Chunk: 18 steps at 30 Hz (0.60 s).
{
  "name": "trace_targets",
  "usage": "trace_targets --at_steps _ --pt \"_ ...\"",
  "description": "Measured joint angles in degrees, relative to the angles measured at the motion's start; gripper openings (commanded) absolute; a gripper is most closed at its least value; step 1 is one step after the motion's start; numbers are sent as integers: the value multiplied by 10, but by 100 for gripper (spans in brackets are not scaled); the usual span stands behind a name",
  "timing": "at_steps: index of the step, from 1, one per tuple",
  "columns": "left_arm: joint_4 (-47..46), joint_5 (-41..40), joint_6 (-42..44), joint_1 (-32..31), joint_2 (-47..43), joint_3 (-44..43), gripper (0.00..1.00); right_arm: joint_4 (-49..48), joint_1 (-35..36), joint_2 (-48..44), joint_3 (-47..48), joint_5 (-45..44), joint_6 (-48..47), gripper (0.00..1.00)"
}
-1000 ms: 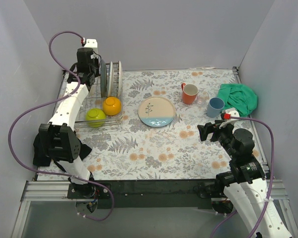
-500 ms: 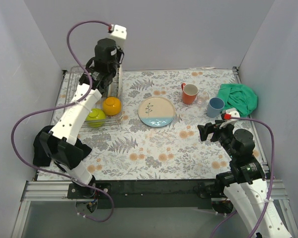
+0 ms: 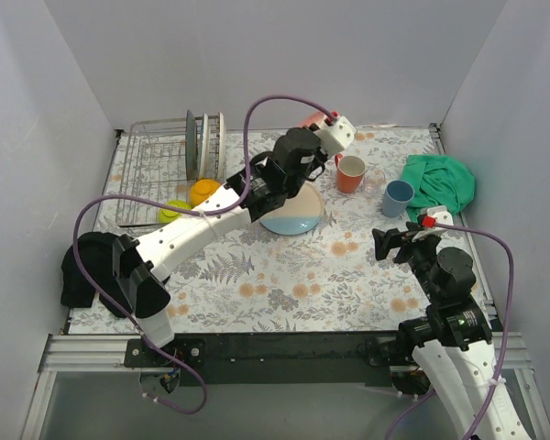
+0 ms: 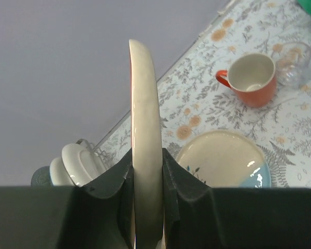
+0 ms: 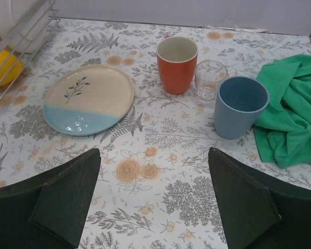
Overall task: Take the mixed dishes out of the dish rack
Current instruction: Place the plate at the center of the board.
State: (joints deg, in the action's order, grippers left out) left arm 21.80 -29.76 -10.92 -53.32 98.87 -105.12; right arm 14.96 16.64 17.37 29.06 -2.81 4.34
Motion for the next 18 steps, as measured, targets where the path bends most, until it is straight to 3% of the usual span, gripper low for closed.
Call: trace_targets --at_steps 11,18 --pt "-29 -14 1 -45 26 185 0 -1 0 -40 -5 -53 5 92" --pt "-65 -24 4 -50 54 259 0 0 0 -37 -8 -59 9 93"
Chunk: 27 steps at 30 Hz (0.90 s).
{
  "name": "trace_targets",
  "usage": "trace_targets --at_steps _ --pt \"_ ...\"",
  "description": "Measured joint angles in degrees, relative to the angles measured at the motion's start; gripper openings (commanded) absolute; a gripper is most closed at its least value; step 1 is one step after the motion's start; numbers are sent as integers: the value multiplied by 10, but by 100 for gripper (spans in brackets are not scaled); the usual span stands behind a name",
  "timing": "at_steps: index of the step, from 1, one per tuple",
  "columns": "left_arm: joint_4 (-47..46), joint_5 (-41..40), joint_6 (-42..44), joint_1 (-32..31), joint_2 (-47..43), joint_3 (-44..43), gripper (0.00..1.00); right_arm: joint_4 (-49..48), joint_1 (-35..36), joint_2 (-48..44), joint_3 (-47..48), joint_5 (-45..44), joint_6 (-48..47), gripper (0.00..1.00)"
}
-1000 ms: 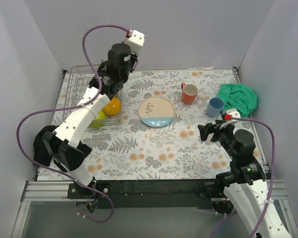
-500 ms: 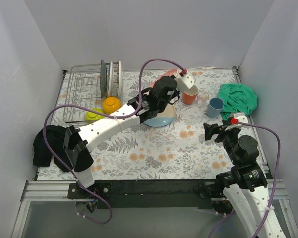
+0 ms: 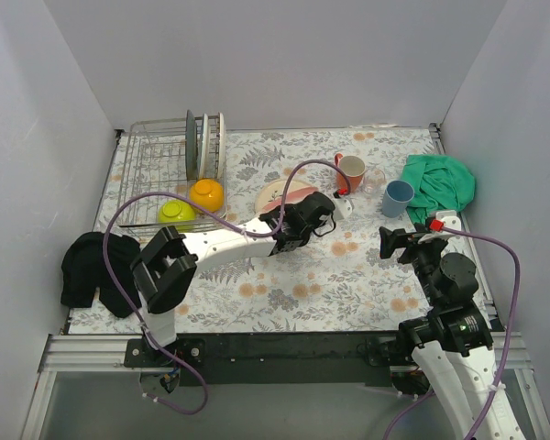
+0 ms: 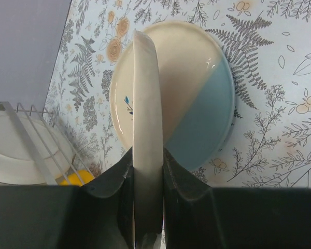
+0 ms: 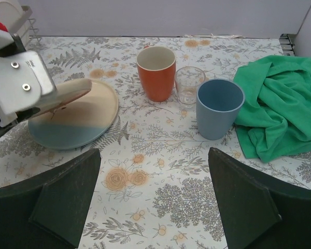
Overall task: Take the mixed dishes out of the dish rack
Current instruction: Place the plate at the center of the board.
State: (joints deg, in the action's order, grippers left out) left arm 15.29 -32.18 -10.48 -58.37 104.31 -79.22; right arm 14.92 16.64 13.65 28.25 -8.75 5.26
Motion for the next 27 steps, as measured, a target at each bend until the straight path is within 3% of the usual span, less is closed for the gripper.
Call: trace_targets --at_steps 8,11,15,27 --pt "-54 -25 22 0 39 18 0 0 0 3 0 -1 2 92" --pt "-71 -33 27 0 50 20 6 0 0 3 0 -1 2 93" --pt "-95 -50 36 -2 70 20 21 0 0 4 0 -1 2 92" --pt "-107 -44 20 -7 135 20 46 0 0 7 0 -1 2 93"
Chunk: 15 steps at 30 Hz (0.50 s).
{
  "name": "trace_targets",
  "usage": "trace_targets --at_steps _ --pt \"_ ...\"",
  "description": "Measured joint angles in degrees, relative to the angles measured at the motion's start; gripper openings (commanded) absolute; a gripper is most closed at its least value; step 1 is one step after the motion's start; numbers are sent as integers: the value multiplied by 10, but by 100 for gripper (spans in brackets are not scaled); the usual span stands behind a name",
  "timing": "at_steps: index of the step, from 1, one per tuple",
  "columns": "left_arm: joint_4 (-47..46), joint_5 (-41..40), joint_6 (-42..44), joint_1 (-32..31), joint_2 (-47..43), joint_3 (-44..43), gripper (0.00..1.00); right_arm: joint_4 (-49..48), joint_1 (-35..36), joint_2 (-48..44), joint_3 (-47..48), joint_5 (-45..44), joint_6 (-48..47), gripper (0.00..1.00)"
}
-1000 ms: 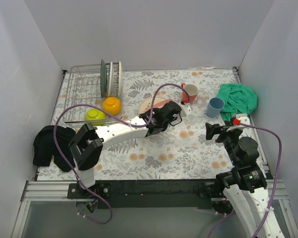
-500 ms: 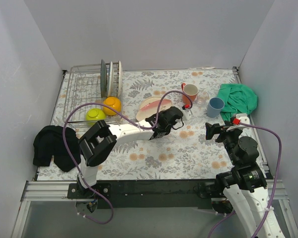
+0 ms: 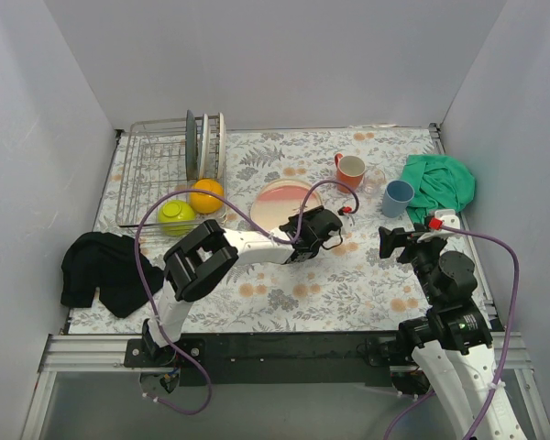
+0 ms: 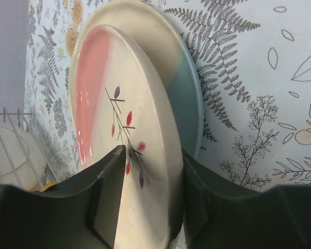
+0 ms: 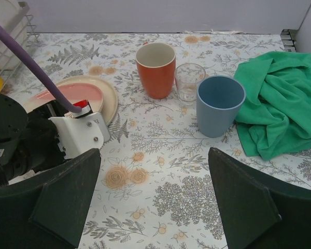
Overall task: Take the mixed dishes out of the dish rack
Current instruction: Place the plate at the center of the board.
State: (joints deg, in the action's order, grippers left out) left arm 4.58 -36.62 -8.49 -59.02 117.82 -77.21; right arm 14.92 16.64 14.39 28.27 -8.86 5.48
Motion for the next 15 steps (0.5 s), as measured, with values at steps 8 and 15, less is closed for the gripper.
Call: trace_targets --at_steps 8,15 --pt "5 10 -24 2 3 -1 71 0 0 7 0 0 2 93" --pt "11 28 -36 17 7 -21 83 0 0 7 0 0 2 93"
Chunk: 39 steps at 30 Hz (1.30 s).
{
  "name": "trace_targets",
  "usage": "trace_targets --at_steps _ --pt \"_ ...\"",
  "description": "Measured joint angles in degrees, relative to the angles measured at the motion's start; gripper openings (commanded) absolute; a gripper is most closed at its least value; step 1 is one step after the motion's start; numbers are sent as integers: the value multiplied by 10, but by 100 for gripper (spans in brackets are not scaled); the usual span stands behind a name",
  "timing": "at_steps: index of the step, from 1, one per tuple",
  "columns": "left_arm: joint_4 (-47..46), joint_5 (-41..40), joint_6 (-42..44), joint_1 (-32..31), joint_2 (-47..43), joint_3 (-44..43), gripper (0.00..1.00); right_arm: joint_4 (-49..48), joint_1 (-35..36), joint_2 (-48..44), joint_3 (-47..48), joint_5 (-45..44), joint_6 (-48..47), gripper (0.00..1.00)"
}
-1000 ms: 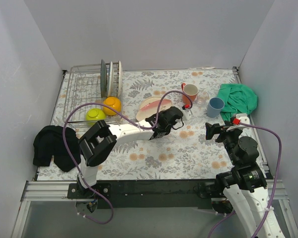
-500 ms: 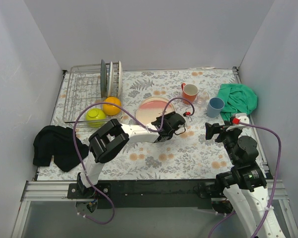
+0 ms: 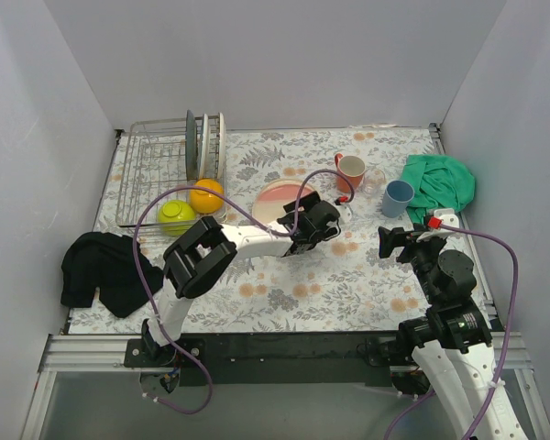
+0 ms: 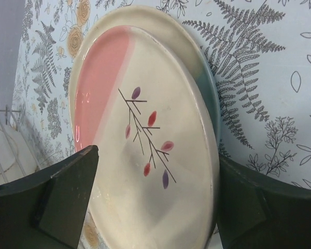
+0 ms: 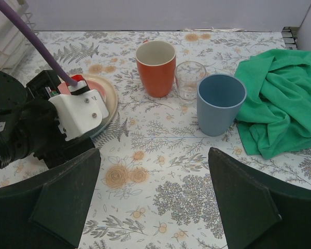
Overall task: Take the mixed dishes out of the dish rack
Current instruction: Place the plate at the center of the board.
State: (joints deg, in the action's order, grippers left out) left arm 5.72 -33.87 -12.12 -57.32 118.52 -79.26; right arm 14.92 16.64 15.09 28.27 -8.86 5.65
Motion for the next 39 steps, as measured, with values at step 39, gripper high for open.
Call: trace_targets --at_steps 39 --pt "118 259 -186 67 28 -111 98 0 0 0 0 0 0 93"
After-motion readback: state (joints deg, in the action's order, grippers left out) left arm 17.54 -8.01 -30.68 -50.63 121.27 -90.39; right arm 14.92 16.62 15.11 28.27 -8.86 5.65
